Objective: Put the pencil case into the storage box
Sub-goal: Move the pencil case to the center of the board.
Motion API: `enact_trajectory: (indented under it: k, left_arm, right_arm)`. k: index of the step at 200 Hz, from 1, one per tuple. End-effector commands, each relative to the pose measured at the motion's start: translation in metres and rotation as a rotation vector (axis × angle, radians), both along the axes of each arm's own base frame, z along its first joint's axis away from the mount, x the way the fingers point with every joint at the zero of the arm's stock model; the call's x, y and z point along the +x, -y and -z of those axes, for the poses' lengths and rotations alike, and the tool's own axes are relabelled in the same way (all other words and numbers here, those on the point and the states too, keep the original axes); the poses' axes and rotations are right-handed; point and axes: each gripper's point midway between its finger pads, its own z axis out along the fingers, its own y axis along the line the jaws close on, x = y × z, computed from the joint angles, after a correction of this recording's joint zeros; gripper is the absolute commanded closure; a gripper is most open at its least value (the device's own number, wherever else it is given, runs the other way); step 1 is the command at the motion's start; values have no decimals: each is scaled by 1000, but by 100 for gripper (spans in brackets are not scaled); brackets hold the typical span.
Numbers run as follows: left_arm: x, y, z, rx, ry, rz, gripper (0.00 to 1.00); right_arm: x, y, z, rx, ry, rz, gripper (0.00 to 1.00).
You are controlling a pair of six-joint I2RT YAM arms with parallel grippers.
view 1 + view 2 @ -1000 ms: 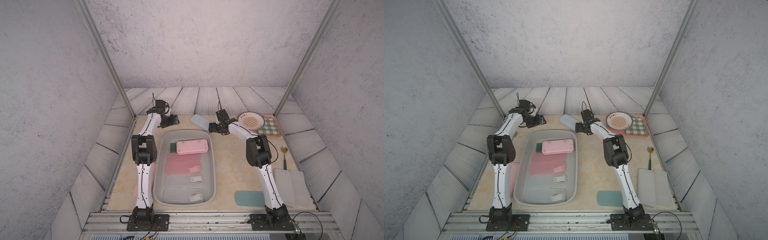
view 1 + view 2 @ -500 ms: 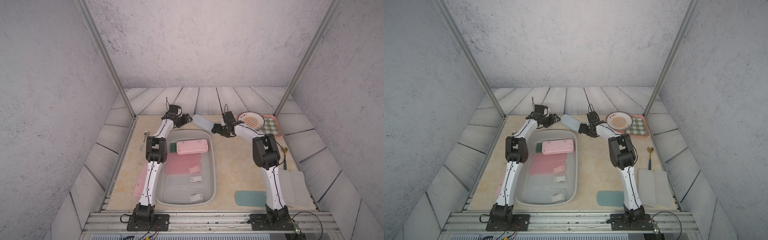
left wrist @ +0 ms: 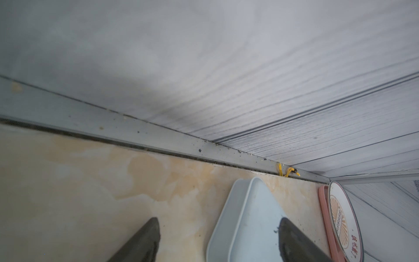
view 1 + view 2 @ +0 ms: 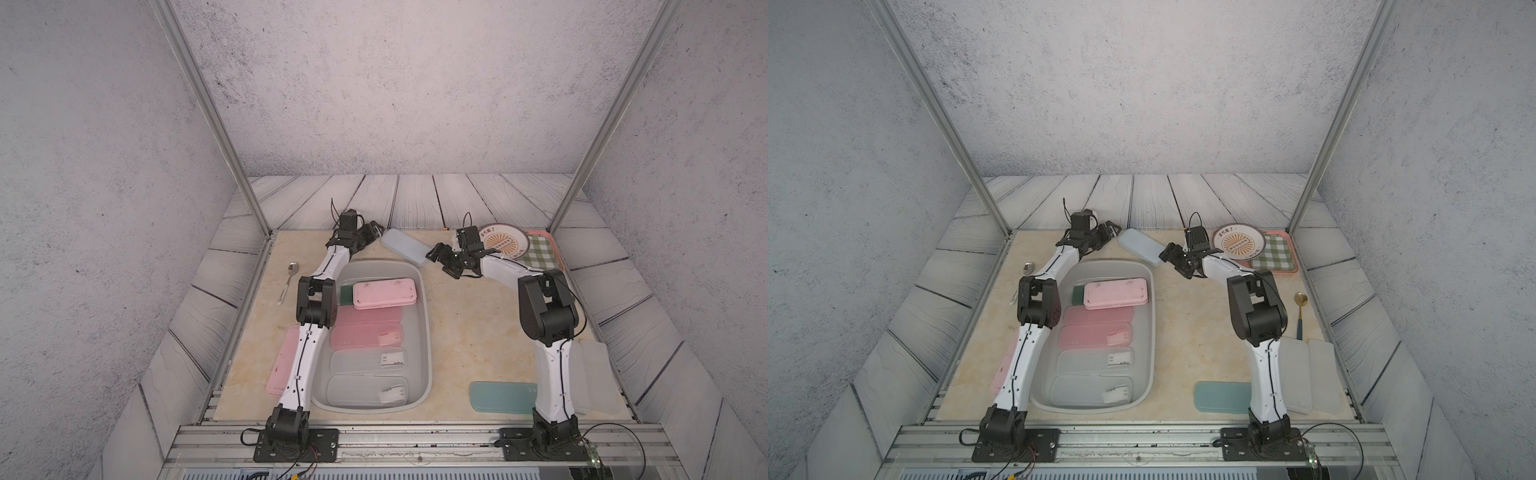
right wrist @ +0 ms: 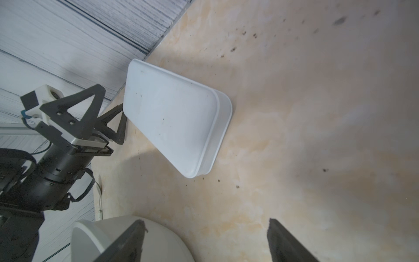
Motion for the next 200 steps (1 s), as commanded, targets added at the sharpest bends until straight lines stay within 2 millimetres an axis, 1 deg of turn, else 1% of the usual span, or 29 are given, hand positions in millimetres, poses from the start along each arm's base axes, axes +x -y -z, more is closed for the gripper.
enact_trajectory:
  k: [1, 23, 35, 49, 74, 104, 121, 136, 152, 179, 188, 192, 200]
  left_arm:
    - [-7, 17, 37, -38, -65, 12, 18]
    - [-11, 29, 38, -64, -69, 34, 18]
    - [-13, 38, 36, -72, -63, 58, 19]
    - [-18, 50, 35, -79, -61, 93, 20]
    - [-27, 70, 37, -82, -67, 147, 21]
    - [-44, 94, 39, -102, -89, 233, 24]
    - [-55, 110, 34, -114, -89, 295, 25]
    - [-64, 123, 31, -115, -87, 341, 25]
    - [-74, 137, 26, -107, -78, 389, 25]
    - [-91, 159, 24, -76, -60, 455, 25]
    - [-95, 165, 22, -72, -53, 468, 25]
    - [-96, 168, 21, -71, -49, 473, 25]
    - [-99, 174, 20, -72, -42, 484, 25]
  right_arm:
    - [-1, -8, -50, 103, 79, 7, 14]
    - [-6, -9, -50, 133, 69, 19, 14]
    - [-9, -7, -48, 127, 62, 24, 14]
    - [-12, -2, -43, 109, 48, 43, 14]
    - [-15, 10, -45, 71, 57, 92, 14]
    - [-14, 29, -59, 4, 89, 138, 14]
    - [-18, 39, -67, -37, 105, 120, 14]
    - [-28, 46, -72, -127, 108, 60, 14]
    - [-43, 54, -77, -267, 106, -60, 12]
    - [-67, 76, -79, -491, 116, -222, 9]
    - [-71, 85, -78, -553, 119, -244, 9]
    - [-73, 92, -77, -584, 108, -230, 9]
    - [-73, 98, -75, -611, 93, -213, 8]
